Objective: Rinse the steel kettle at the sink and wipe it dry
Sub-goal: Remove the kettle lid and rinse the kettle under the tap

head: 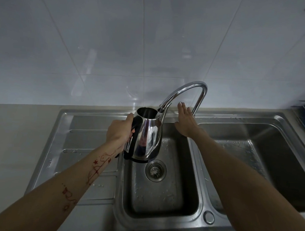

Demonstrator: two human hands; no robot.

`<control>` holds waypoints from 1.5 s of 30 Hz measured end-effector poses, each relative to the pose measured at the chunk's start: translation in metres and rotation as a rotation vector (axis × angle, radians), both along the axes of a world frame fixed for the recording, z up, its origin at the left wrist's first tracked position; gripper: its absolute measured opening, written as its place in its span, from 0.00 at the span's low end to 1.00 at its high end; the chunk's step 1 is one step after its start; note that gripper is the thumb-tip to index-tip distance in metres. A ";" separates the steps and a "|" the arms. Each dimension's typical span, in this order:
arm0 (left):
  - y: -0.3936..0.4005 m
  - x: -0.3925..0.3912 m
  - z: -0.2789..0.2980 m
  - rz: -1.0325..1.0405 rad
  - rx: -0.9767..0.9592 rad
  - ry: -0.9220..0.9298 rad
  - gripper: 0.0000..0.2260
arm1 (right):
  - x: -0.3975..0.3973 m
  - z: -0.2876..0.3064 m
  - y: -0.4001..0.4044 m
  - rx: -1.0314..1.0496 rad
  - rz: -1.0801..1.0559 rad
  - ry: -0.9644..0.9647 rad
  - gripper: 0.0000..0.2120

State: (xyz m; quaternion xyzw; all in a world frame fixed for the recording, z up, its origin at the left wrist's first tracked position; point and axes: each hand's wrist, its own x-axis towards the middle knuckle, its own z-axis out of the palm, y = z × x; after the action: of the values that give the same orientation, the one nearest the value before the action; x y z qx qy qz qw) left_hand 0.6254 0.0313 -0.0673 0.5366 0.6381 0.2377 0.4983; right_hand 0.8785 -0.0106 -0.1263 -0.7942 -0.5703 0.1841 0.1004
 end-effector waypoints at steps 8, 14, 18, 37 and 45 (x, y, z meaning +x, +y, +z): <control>0.000 -0.001 0.002 0.028 -0.006 0.003 0.22 | -0.003 0.004 -0.001 0.011 -0.008 0.002 0.38; 0.005 0.004 0.002 0.039 -0.047 0.014 0.22 | -0.003 0.005 -0.003 0.005 -0.019 0.015 0.38; 0.008 0.011 0.000 0.049 -0.060 0.012 0.22 | 0.004 -0.002 -0.001 0.016 -0.006 0.029 0.39; 0.003 -0.008 -0.008 -0.023 -0.016 0.003 0.23 | 0.004 -0.003 0.019 -0.046 -0.054 0.001 0.40; -0.003 -0.013 -0.007 -0.032 0.012 0.005 0.25 | 0.007 -0.001 0.023 -0.077 -0.052 -0.040 0.38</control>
State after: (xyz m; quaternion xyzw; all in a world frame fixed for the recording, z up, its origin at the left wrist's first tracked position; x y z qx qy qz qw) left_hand 0.6121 0.0282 -0.0746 0.5504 0.6292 0.2321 0.4973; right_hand 0.8851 0.0128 -0.1274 -0.8156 -0.5437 0.1873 0.0633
